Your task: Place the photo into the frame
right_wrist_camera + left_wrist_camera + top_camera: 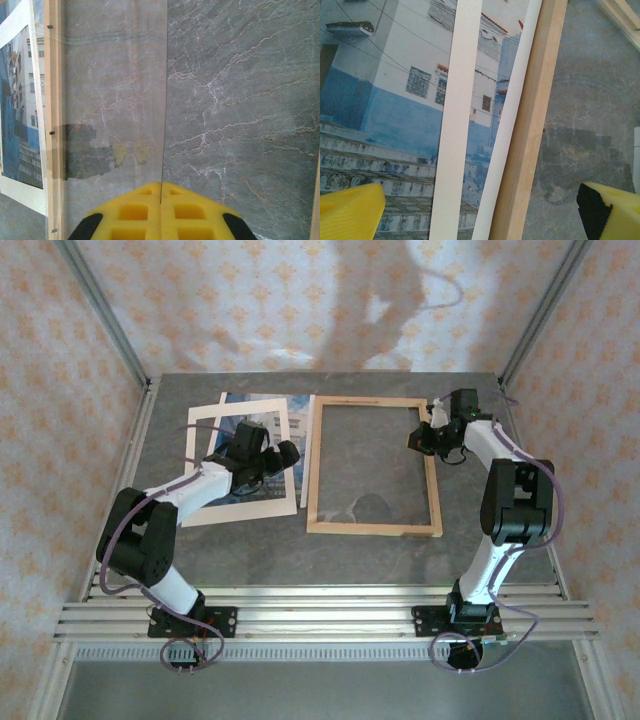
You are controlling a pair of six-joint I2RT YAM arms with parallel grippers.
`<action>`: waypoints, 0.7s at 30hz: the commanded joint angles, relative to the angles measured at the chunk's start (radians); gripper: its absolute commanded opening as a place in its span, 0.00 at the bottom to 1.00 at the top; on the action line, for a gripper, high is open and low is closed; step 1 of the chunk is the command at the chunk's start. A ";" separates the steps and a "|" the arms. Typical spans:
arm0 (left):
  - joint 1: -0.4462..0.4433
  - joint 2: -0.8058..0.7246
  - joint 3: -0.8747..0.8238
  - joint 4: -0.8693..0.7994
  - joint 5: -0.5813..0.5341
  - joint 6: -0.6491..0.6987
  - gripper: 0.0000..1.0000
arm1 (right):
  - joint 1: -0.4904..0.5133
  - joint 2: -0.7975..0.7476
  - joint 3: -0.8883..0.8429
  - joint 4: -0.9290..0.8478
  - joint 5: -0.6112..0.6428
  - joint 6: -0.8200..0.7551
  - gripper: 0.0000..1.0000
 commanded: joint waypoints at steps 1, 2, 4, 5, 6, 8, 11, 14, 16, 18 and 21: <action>-0.009 0.017 0.026 -0.021 -0.024 0.005 1.00 | -0.007 -0.041 -0.009 -0.006 0.020 -0.012 0.00; -0.009 0.018 0.028 -0.022 -0.022 0.005 1.00 | -0.007 -0.046 -0.014 -0.003 0.018 -0.009 0.00; -0.008 0.020 0.031 -0.022 -0.022 0.007 1.00 | -0.007 -0.055 -0.024 0.000 0.019 -0.007 0.00; -0.009 0.021 0.031 -0.020 -0.020 0.007 1.00 | -0.007 -0.059 -0.029 0.001 0.021 -0.007 0.00; -0.009 0.021 0.033 -0.021 -0.019 0.007 1.00 | -0.006 -0.063 -0.032 0.003 0.023 -0.007 0.00; -0.010 0.024 0.035 -0.021 -0.019 0.008 1.00 | -0.007 -0.064 -0.036 0.003 0.024 -0.008 0.00; -0.010 0.026 0.037 -0.022 -0.015 0.008 1.00 | -0.006 -0.065 -0.036 0.000 0.025 -0.008 0.00; -0.010 0.027 0.037 -0.022 -0.015 0.010 1.00 | -0.007 -0.069 -0.036 -0.001 0.024 -0.006 0.00; -0.010 0.027 0.039 -0.024 -0.015 0.010 1.00 | -0.007 -0.072 -0.037 -0.002 0.026 -0.009 0.00; -0.010 0.027 0.040 -0.024 -0.015 0.011 1.00 | -0.007 -0.075 -0.038 -0.004 0.032 -0.008 0.00; -0.010 0.029 0.042 -0.024 -0.014 0.011 1.00 | -0.007 -0.076 -0.036 -0.009 0.038 -0.012 0.00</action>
